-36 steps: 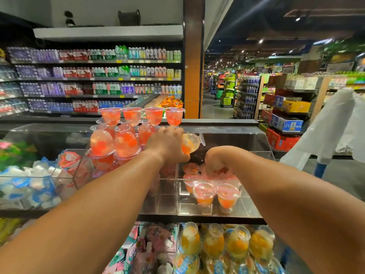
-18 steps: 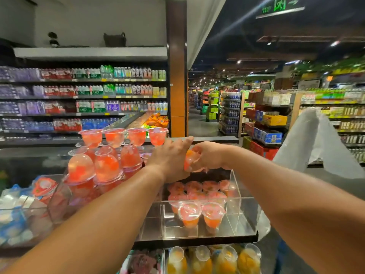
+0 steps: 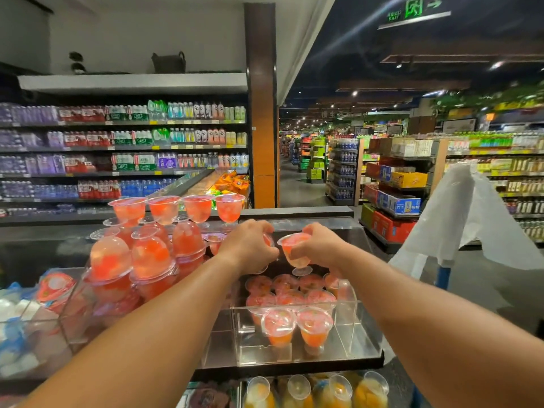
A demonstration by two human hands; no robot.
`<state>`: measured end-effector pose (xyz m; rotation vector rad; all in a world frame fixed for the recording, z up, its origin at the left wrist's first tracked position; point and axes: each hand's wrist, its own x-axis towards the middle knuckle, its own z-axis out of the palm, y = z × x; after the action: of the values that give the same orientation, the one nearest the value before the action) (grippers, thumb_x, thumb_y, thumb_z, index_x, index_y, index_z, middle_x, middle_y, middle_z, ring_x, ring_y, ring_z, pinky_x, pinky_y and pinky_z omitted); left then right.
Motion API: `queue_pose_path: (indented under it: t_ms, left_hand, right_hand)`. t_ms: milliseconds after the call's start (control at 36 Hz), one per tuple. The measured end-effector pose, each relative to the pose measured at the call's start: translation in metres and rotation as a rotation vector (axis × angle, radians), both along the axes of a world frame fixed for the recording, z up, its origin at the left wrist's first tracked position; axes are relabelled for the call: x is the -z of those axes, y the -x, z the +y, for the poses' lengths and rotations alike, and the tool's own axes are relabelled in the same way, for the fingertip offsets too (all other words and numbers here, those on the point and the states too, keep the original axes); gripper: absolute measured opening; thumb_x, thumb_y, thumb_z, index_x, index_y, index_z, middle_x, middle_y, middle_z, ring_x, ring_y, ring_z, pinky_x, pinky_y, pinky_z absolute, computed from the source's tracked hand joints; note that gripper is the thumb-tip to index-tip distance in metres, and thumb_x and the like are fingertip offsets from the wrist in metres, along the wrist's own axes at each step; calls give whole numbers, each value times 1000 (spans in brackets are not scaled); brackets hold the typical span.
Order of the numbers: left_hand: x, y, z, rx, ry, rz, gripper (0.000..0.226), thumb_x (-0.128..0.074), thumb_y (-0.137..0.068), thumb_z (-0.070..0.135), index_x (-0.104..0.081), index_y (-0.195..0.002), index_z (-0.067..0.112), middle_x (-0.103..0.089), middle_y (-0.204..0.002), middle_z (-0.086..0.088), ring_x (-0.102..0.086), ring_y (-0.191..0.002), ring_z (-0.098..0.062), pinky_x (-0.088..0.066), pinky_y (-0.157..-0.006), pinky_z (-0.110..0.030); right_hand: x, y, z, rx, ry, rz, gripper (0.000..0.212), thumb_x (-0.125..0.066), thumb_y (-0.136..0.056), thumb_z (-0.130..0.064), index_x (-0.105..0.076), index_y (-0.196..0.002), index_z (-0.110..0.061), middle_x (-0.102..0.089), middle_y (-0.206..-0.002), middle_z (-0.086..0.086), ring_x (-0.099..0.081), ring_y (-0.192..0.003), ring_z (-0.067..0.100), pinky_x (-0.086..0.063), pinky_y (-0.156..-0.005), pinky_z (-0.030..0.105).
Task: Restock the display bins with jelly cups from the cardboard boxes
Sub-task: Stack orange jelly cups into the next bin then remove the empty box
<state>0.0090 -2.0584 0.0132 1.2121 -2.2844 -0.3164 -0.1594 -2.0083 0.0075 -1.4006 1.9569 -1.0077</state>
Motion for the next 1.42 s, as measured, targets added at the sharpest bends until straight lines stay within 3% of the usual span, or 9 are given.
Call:
queue_pose_path:
  t_ms: [83,389,583,667,806,944,1111,1250,1417]
  left_hand:
    - [-6,-4,-3,-24,-15,72,47,-69,-85,32,-61,-132,25,-63,-129,0,-61,-111,-19,-51,-88,-33]
    - [-10,-28,-22,-103,-193,291,40,-67,-86,27,-65,-125,24,-65,-123,0,-60,-107,-19,-50,-85,-30]
    - [-10,-35,-28,-25,-442,514,51,-71,-87,53,-65,-127,22,-64,-124,1,-60,-110,-21,-55,-81,-37]
    - [-13,-33,-26,21,-563,567,52,-75,-88,40,-58,-135,25,-58,-131,-2,-54,-114,-23,-51,-74,-34]
    - [-16,-32,-23,95,-690,623,52,-87,-75,39,-63,-120,24,-64,-122,-6,-60,-115,-27,-55,-95,-49]
    - [-12,-32,-24,188,-754,604,73,-82,-60,1,-59,-126,25,-62,-127,-16,-63,-115,-34,-58,-93,-47]
    - [-7,-20,-19,132,-698,627,62,-81,-79,1,-56,-131,21,-64,-121,-11,-65,-112,-32,-57,-92,-54]
    - [-4,-13,-15,160,-607,635,57,-82,-84,14,-57,-135,15,-69,-115,-5,-69,-103,-22,-59,-73,-32]
    - [-3,-21,-10,167,-650,604,49,-86,-75,12,-64,-119,11,-73,-114,-13,-71,-102,-28,-59,-90,-42]
  right_hand:
    - [19,-5,-9,38,-72,50,73,-82,-77,-18,-44,-138,-9,-55,-117,8,-58,-102,23,-53,-76,32]
    - [70,-62,-89,6,-190,140,95,-83,-78,-32,-28,-151,-4,-55,-138,12,-58,-122,29,-54,-95,38]
    - [49,-71,-93,-40,-210,179,53,-47,-106,-20,-27,-153,-3,-41,-154,15,-40,-143,28,-33,-113,30]
    - [66,-68,-103,21,-232,195,70,-70,-93,-22,-34,-150,-7,-57,-136,13,-57,-126,30,-49,-104,39]
    - [65,-63,-96,-20,-265,200,116,-81,-83,-22,4,-161,-14,-24,-162,17,-36,-144,37,-45,-110,46]
    - [51,-40,-71,-104,-142,304,97,-77,-78,-40,-24,-154,-10,-42,-148,16,-49,-130,35,-51,-100,42]
    - [28,-20,-37,-344,82,-80,79,-91,-71,-21,-50,-138,-20,-70,-116,0,-68,-104,14,-57,-92,32]
    - [13,-15,-14,-392,147,-171,72,-93,-69,-26,-55,-130,-21,-72,-111,-2,-70,-96,5,-53,-77,18]
    - [2,6,-1,-460,78,-289,60,-80,-72,5,-54,-122,-17,-73,-101,0,-71,-88,8,-56,-72,24]
